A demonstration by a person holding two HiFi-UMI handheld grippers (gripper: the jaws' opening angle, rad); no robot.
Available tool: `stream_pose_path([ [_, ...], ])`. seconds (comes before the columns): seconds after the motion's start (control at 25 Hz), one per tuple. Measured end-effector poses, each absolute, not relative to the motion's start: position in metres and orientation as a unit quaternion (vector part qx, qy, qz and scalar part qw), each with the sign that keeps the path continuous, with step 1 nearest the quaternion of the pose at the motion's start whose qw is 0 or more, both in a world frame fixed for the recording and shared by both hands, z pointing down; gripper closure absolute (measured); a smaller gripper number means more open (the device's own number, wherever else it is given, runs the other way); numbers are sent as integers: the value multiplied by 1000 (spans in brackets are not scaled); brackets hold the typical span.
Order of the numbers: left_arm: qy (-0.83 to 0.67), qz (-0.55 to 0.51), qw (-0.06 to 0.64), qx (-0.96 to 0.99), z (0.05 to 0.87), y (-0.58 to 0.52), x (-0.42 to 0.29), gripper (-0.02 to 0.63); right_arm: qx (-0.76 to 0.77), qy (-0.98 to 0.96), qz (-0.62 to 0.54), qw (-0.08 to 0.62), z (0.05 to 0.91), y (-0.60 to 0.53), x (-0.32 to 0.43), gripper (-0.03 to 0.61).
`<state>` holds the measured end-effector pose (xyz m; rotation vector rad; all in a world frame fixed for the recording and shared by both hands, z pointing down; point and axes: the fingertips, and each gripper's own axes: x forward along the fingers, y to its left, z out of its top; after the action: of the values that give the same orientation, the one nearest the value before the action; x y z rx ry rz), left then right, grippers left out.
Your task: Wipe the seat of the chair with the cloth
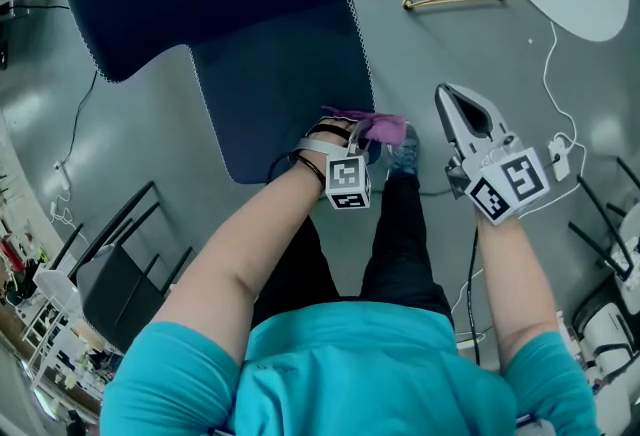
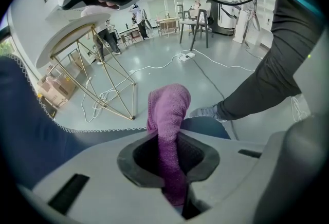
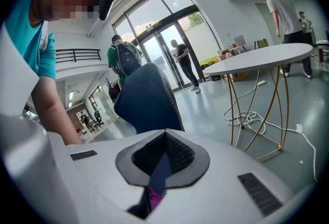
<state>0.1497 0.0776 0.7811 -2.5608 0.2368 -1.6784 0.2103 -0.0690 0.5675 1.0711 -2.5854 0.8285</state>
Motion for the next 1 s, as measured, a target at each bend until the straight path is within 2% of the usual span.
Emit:
stream_pose_path([
  [0.72,34,-548,14,-836,771,143,160,563,407,-862,275,126,572,-51,263,581],
  [1.0,-53,-564,-31,-824,781,222,160,563,413,-858,276,126,571,-48,274,581],
])
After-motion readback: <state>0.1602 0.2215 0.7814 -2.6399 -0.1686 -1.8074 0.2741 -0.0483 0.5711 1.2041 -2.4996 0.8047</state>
